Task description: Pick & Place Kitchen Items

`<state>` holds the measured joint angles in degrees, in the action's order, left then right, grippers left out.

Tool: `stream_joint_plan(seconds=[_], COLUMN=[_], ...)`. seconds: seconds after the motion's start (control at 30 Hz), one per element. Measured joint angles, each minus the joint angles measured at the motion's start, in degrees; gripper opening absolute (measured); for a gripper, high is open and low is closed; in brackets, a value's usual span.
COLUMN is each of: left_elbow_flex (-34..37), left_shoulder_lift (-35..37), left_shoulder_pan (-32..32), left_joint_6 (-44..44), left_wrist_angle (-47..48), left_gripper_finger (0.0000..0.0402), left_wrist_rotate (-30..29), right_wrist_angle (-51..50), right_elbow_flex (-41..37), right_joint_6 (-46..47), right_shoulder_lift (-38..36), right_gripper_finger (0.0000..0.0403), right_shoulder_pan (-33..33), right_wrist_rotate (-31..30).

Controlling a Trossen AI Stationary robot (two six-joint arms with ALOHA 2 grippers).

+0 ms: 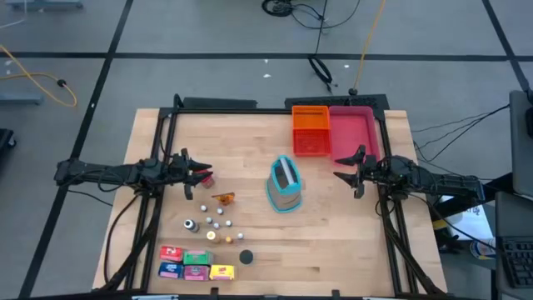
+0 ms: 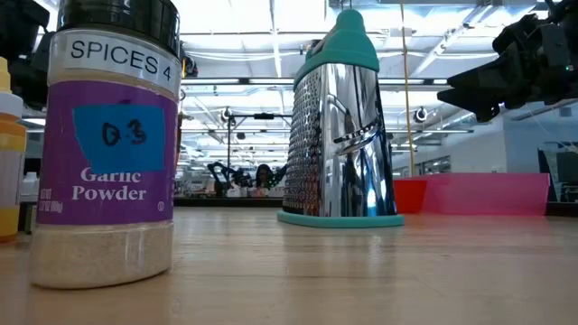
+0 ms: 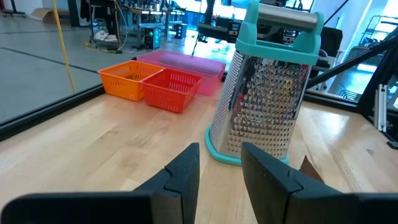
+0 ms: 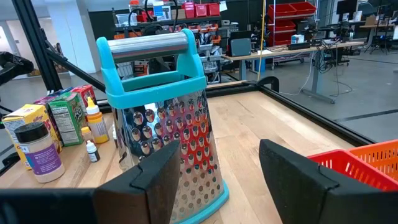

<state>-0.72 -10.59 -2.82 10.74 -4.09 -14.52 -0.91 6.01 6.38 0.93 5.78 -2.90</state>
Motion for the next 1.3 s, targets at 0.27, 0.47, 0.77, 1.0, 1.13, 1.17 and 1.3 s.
stream_joint_plan(seconds=[0.27, 0.47, 0.77, 1.0, 1.13, 1.17, 1.3], left_elbow_flex=[-0.01, 0.01, -0.01, -0.01, 0.0, 0.0, 0.01], left_shoulder_lift=[0.0, -0.02, 0.0, 0.0, -0.01, 0.0, 0.0], left_shoulder_pan=[0.0, 0.01, 0.01, 0.01, 0.48, 0.7, 1.14], left_joint_6=[0.0, 0.0, 0.0, 0.0, -1.23, -2.47, -5.94], left_wrist_angle=[0.01, -0.01, -0.01, -0.01, -0.71, -0.76, -0.83], left_gripper_finger=[0.0118, 0.0118, 0.0118, 0.0118, 0.0118, 0.0118, 0.0118], left_wrist_rotate=[0.0, 0.0, 0.0, -0.02, -6.85, -9.25, -13.69], right_wrist_angle=[0.0, 0.0, 1.77, 2.45, 2.69, 2.72, 2.78], right_elbow_flex=[0.01, -0.01, -0.09, -0.1, -0.1, -0.1, -0.1], right_joint_6=[0.0, 0.01, -15.72, -23.78, -23.57, -23.57, -23.36], right_shoulder_lift=[-0.01, 0.0, 0.0, 0.0, -0.02, -0.02, -0.02], right_gripper_finger=[0.021, 0.021, 0.021, 0.021, 0.021, 0.021, 0.021], right_shoulder_pan=[0.0, 0.0, 0.21, 0.22, 0.22, 0.22, 0.2], right_wrist_rotate=[0.01, 0.01, -2.45, -3.12, -3.09, -3.1, -3.06])
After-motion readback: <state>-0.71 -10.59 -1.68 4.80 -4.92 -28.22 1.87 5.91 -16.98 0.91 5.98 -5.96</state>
